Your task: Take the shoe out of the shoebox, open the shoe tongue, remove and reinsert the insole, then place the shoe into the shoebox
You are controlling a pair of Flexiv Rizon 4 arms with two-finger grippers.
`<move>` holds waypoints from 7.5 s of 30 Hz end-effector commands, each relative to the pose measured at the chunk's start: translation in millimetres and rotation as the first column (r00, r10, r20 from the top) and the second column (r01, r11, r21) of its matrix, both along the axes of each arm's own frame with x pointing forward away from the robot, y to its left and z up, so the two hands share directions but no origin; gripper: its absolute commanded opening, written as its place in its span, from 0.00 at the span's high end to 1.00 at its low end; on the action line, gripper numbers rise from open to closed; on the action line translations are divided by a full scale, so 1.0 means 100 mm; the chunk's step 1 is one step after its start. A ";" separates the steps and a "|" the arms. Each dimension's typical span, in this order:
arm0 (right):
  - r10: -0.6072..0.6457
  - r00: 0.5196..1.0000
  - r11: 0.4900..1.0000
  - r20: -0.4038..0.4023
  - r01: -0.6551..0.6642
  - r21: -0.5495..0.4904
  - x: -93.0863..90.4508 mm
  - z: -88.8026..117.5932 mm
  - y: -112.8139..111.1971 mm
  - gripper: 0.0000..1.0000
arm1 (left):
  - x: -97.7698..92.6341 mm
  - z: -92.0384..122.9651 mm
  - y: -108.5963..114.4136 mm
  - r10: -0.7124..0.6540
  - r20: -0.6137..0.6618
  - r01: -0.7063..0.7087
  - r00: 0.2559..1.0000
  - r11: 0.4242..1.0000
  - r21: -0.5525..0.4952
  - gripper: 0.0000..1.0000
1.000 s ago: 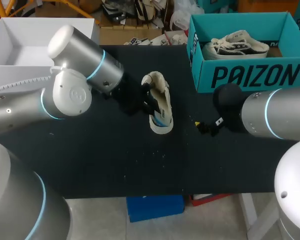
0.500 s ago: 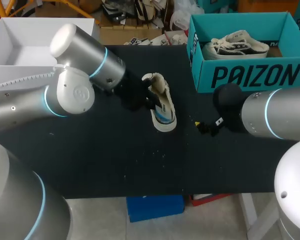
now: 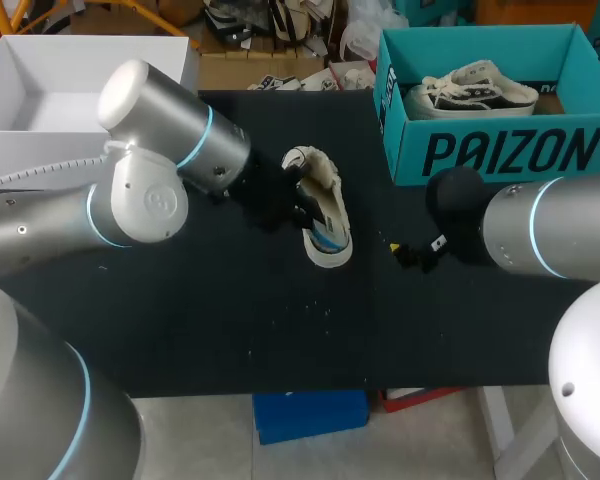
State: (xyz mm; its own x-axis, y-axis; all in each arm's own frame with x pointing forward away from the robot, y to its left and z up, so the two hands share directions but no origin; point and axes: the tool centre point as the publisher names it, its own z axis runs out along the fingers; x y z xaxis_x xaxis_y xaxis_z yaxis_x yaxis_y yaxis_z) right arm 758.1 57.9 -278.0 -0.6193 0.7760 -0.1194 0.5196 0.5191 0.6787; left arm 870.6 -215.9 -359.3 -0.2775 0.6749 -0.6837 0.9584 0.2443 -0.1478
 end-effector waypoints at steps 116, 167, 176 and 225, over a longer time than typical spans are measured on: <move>-0.003 1.000 1.000 0.005 0.003 0.001 0.00 -0.02 0.01 0.00 | -0.02 0.08 -0.04 0.238 -0.120 -0.262 0.964 0.930 -0.257 1.00; -0.003 1.000 1.000 0.005 0.003 0.001 0.00 -0.02 0.01 0.00 | 0.39 -0.09 0.11 0.340 -0.009 -0.339 0.941 0.936 -0.091 0.41; -0.003 1.000 1.000 0.005 0.003 0.001 0.00 -0.02 0.01 0.00 | 0.15 0.10 0.16 0.296 0.012 -0.292 0.955 0.948 -0.124 0.14; -0.003 1.000 1.000 0.005 0.003 0.001 0.00 -0.02 0.01 0.00 | 0.09 0.23 0.36 0.182 0.217 -0.204 0.959 0.976 0.082 0.99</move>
